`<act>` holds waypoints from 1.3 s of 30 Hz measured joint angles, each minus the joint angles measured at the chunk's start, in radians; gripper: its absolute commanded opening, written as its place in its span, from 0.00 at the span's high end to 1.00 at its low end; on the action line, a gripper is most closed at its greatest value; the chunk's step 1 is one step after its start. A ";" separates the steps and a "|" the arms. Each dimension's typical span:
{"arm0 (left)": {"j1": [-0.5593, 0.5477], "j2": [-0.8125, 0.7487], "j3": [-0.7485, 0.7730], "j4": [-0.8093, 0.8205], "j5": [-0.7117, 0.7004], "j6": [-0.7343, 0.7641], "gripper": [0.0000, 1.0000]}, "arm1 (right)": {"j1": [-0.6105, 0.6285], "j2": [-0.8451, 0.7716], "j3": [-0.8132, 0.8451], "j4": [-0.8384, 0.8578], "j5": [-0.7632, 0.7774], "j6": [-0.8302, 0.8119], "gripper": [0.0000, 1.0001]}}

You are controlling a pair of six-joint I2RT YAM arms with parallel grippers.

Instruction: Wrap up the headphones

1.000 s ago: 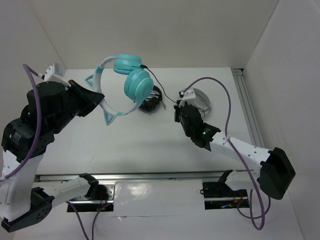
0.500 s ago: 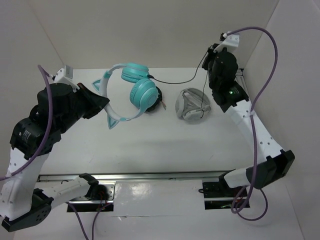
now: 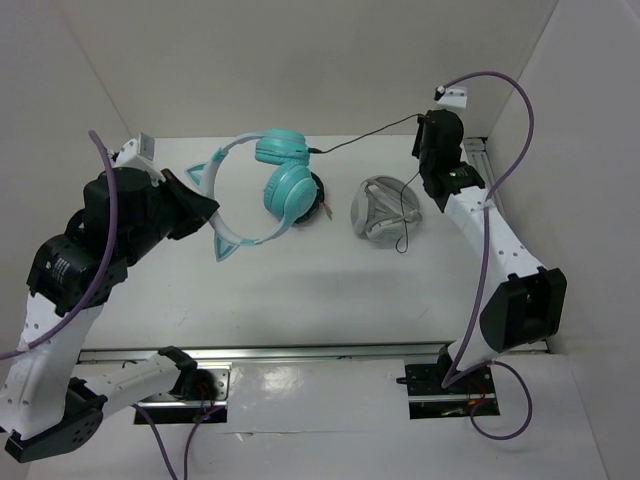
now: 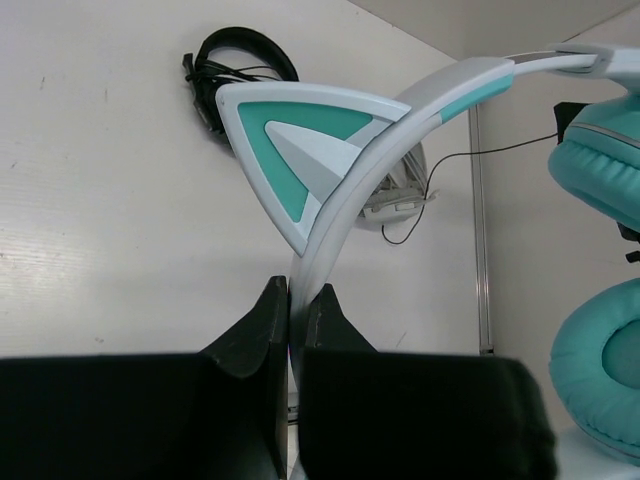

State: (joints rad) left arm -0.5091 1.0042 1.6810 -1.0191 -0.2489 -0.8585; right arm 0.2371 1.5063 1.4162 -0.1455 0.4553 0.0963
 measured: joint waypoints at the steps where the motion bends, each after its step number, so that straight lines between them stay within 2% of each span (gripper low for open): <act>1: 0.000 0.000 0.000 0.000 0.000 0.003 1.00 | -0.006 0.001 -0.004 0.001 0.001 0.003 1.00; 10: 0.000 0.002 -0.010 -0.007 0.002 0.023 1.00 | -0.055 -0.028 -0.078 0.007 0.138 0.053 1.00; 19: -0.001 0.010 -0.019 -0.010 0.030 0.045 1.00 | -0.064 -0.014 -0.063 -0.125 0.324 0.208 1.00; 32: -0.004 0.040 -0.021 -0.032 0.039 0.101 1.00 | -0.064 0.161 0.016 -0.224 0.314 0.280 1.00; 39: -0.004 0.040 -0.056 -0.024 0.051 0.108 1.00 | -0.070 0.138 0.051 -0.361 0.409 0.370 1.00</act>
State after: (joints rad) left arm -0.5133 1.0447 1.6249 -1.0428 -0.1978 -0.7509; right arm 0.1669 1.6444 1.4670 -0.5068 0.8639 0.4664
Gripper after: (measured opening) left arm 0.112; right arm 0.023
